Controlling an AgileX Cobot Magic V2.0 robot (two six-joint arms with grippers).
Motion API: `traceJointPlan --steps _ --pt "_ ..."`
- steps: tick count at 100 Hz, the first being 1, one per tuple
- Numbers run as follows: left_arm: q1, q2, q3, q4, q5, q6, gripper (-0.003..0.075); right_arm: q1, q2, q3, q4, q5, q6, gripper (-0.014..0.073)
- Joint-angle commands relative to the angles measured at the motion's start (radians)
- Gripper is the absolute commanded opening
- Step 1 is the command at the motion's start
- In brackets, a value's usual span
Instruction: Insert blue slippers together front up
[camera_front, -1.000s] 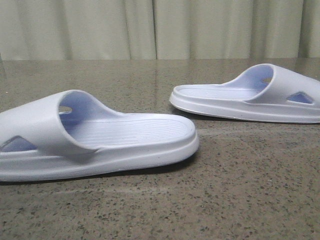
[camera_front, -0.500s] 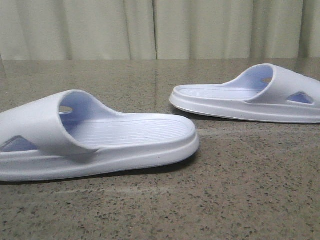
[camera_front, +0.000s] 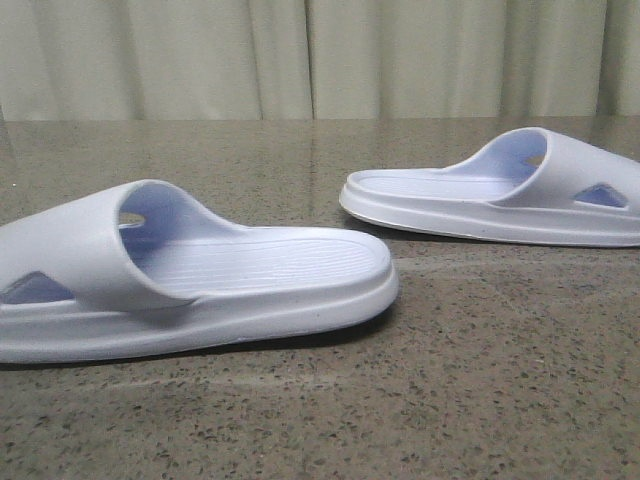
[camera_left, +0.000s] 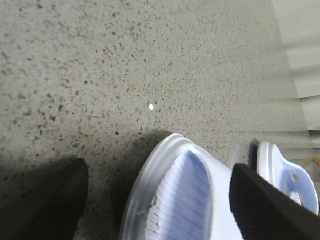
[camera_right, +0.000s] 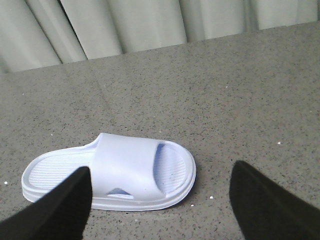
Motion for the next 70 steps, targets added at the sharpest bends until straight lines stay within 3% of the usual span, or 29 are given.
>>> traceJointPlan --steps 1,34,70 --pt "-0.005 0.037 0.0 -0.02 0.063 0.034 0.0528 -0.007 0.015 -0.033 0.003 -0.082 0.004 0.0498" --pt "-0.005 0.14 0.0 -0.178 0.154 0.223 0.0528 -0.007 0.015 -0.033 0.005 -0.082 0.004 0.0498" --pt "-0.005 0.159 0.0 -0.174 0.18 0.227 0.0512 -0.007 0.015 -0.033 0.012 -0.082 0.004 0.0498"
